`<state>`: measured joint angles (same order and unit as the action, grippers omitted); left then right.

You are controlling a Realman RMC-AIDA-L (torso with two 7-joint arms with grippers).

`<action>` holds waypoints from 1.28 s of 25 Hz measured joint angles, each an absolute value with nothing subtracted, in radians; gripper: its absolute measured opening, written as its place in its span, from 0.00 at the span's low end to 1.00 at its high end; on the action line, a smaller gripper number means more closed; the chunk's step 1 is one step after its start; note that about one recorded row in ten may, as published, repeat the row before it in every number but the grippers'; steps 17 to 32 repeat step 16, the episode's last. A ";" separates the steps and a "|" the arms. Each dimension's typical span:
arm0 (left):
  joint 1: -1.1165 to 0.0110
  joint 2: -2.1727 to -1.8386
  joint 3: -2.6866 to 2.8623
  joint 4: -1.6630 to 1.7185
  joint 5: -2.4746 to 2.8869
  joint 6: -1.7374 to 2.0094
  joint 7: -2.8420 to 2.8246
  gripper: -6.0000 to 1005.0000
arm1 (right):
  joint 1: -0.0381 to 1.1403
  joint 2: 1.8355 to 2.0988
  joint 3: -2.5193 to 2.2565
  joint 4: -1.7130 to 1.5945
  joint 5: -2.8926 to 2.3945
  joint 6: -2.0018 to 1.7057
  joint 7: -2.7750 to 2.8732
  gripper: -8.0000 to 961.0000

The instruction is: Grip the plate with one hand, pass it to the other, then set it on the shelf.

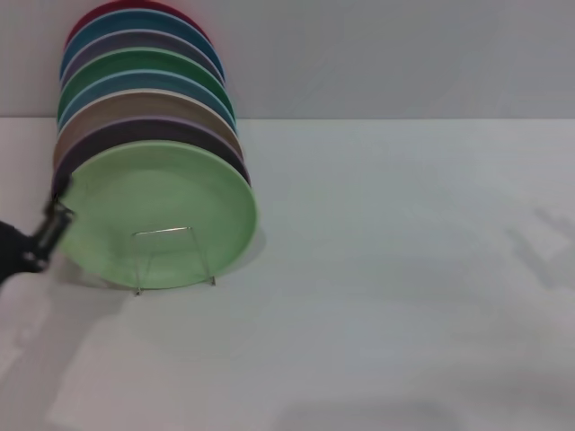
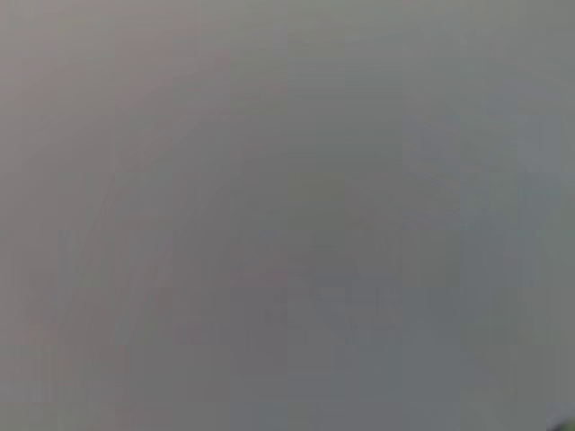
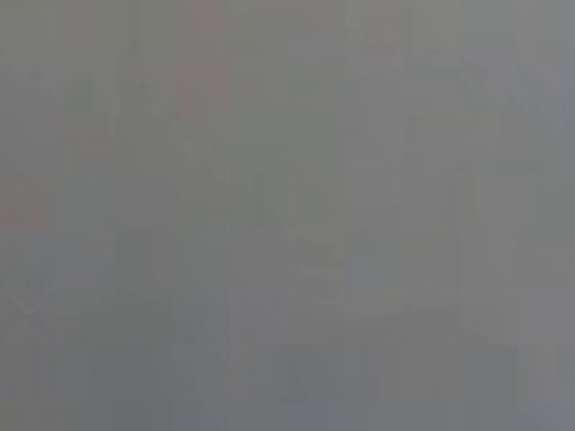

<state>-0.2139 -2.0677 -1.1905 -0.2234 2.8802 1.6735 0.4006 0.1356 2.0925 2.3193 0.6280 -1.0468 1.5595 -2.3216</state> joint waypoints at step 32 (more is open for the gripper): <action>-0.213 -2.079 -1.503 -0.147 2.859 1.607 -0.108 0.83 | 0.191 2.092 2.318 0.348 -0.794 1.423 -2.622 0.66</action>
